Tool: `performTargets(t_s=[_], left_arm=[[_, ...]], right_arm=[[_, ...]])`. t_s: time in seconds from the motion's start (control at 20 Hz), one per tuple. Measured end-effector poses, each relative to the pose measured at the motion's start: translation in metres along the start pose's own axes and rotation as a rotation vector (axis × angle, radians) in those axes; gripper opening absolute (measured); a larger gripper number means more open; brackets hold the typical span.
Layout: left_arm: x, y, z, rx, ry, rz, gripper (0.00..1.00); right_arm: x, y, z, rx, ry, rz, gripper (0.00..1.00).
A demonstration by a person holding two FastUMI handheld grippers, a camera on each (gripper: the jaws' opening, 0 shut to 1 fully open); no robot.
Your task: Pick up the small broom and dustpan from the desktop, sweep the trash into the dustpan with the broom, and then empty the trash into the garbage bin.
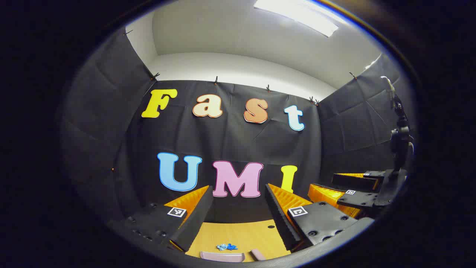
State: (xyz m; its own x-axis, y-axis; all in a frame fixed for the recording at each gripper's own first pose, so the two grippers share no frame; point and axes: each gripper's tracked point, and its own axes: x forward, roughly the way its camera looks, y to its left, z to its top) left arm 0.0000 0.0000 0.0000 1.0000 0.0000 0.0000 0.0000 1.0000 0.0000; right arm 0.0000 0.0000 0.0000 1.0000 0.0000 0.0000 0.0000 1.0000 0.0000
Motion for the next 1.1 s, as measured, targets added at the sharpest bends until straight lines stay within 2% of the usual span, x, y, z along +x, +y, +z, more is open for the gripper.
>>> performTargets(t_s=[0.3,0.4,0.6,0.9,1.1], left_arm=[[0.001,0.001,-0.004,-0.043,0.009,-0.012,0.80],[0.000,0.005,-0.005,-0.049,0.013,-0.007,0.84],[-0.001,0.009,-0.007,-0.043,0.018,0.002,0.82],[0.001,0.014,-0.021,-0.067,0.060,0.007,0.84],[0.005,0.016,-0.020,-0.064,0.053,0.008,0.82]], right_arm=[[0.000,-0.002,0.002,0.007,-0.004,-0.010,0.99],[0.000,-0.001,0.000,0.024,0.005,-0.012,0.99],[0.006,-0.002,-0.011,0.064,0.036,-0.010,0.96],[0.012,0.002,-0.028,0.108,0.086,0.005,0.99],[0.013,0.001,-0.026,0.097,0.082,0.007,0.93]])
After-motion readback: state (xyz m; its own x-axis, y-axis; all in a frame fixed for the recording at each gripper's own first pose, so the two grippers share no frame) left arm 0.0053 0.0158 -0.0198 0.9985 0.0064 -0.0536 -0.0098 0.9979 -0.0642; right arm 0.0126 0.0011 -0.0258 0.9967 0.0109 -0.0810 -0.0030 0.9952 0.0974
